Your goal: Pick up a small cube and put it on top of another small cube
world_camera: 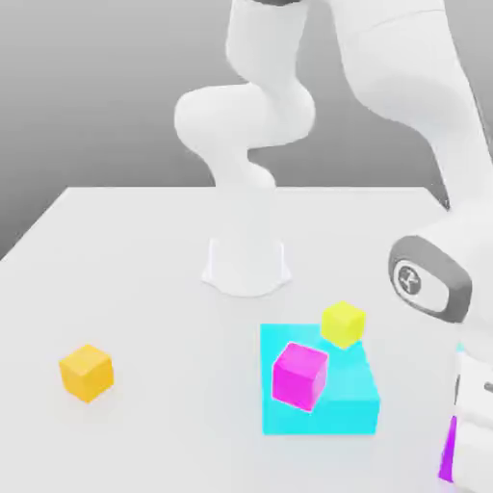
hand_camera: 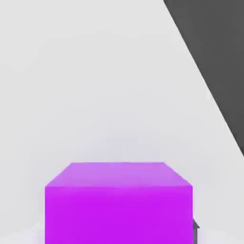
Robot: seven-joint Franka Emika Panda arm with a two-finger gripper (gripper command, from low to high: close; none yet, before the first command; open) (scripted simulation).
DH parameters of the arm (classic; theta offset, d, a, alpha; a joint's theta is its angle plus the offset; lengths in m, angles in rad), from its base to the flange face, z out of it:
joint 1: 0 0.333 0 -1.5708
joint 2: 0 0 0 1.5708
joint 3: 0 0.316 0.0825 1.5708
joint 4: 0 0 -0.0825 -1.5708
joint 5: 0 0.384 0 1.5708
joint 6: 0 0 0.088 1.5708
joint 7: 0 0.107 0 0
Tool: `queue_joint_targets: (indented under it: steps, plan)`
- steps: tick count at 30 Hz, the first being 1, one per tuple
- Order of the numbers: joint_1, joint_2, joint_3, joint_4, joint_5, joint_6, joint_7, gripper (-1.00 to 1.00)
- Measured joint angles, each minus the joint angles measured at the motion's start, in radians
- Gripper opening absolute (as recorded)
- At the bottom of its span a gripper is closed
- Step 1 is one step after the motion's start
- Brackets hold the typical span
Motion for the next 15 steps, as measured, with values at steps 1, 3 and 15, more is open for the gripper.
queue_joint_targets:
  steps: [1, 3, 15]
  plan:
    - [-0.01, -0.036, 0.0, -0.015, -0.003, -0.02, -0.023, -1.0]
    - [-0.034, -0.108, -0.009, -0.056, -0.02, -0.049, -0.095, -1.0]
    - [-0.152, -0.538, -0.114, -0.33, 0.049, -0.188, -0.715, -1.0]
